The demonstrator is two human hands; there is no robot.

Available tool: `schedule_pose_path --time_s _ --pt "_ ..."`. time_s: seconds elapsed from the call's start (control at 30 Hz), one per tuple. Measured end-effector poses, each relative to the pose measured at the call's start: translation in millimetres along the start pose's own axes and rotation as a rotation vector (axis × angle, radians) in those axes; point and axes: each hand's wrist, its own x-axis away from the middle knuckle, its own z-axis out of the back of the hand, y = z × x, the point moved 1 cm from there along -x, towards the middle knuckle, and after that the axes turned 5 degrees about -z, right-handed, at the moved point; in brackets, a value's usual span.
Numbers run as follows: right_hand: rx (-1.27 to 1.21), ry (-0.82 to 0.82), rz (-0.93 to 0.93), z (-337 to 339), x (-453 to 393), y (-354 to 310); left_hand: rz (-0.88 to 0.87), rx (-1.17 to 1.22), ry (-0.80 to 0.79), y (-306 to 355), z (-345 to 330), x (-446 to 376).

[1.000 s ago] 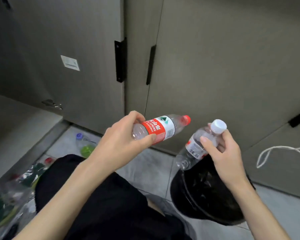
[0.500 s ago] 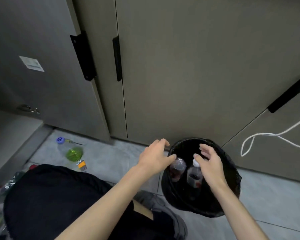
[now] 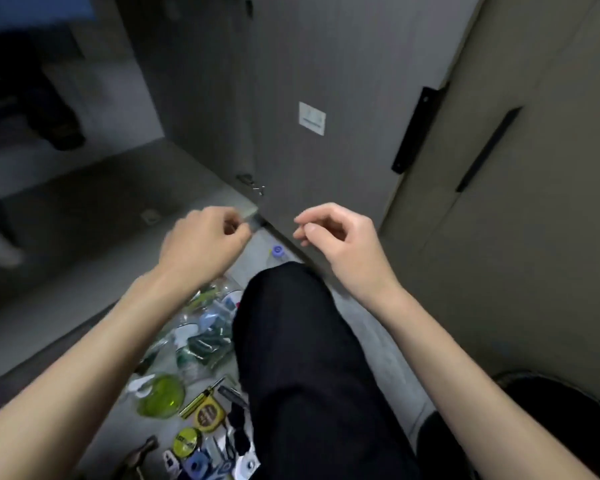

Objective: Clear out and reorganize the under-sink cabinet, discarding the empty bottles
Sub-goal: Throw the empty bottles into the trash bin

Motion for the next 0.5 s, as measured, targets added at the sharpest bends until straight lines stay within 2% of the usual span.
schedule_pose_path --time_s 0.17,0.37,0.43,0.5 --pt "0.115 -0.333 -0.007 -128.3 -51.8 0.2 0.357 -0.013 -0.075 -117.6 12.7 15.7" --pt "0.450 -0.625 -0.203 -238.5 -56.0 111.6 0.693 0.092 -0.139 -228.2 -45.3 82.3" --pt "0.610 -0.669 -0.238 -246.7 -40.7 157.8 0.786 0.139 -0.200 -252.1 -71.6 108.9" --pt "0.744 -0.591 -0.251 -241.4 -27.3 197.3 0.843 0.136 -0.263 -272.4 -94.7 131.0"
